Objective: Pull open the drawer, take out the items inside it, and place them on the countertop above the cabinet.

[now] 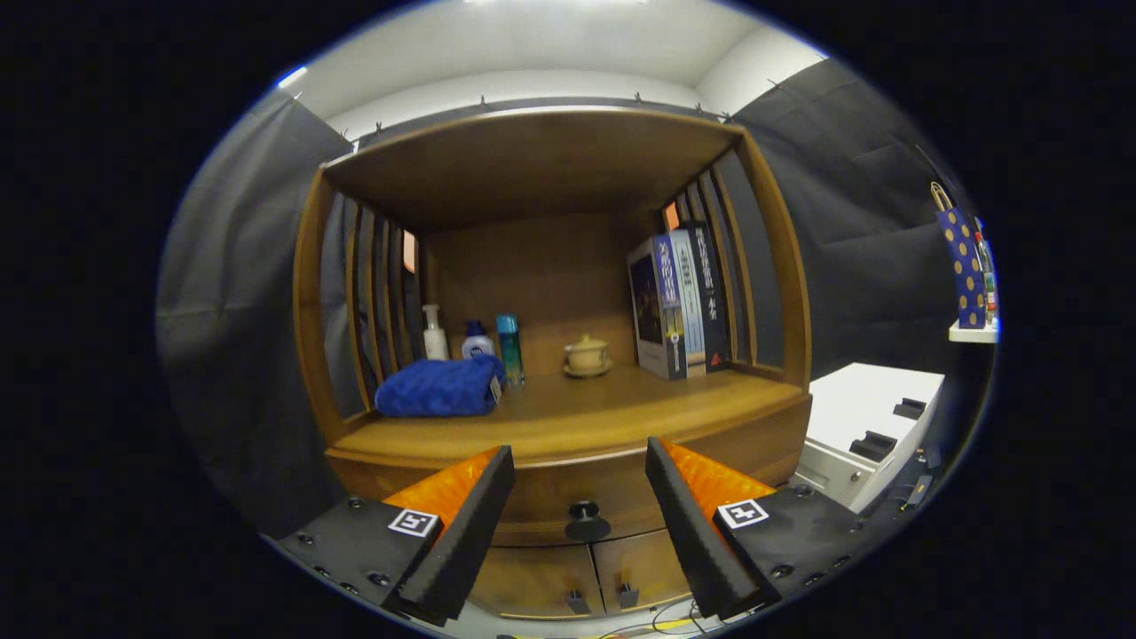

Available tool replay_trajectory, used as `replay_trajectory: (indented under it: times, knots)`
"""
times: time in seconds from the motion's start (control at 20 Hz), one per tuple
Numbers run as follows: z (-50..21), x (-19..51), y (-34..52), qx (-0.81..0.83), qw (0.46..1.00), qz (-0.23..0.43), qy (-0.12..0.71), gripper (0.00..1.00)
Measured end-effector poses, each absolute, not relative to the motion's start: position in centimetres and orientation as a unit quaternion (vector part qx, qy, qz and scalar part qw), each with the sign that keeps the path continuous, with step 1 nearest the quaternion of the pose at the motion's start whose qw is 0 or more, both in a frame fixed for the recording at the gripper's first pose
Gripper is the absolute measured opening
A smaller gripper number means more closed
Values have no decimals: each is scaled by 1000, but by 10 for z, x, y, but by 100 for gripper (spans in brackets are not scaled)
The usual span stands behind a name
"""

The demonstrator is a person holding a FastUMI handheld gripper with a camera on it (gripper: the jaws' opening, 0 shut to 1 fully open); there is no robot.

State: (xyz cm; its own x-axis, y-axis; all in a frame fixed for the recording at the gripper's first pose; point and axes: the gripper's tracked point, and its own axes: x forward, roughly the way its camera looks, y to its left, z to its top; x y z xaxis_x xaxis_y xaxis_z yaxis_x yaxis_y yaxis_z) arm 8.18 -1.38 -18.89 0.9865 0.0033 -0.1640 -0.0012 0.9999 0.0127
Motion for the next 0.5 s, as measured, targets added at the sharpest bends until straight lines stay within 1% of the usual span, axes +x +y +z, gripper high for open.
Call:
replay_trajectory:
  times: [0.25,0.4,0.5]
  knots:
    - [-255,105,-27,11,991,-5,133,98]
    - [-285,113,-27,-3,987,-1,163,86]
    - [-294,116,-25,-1,986,1,166,77]
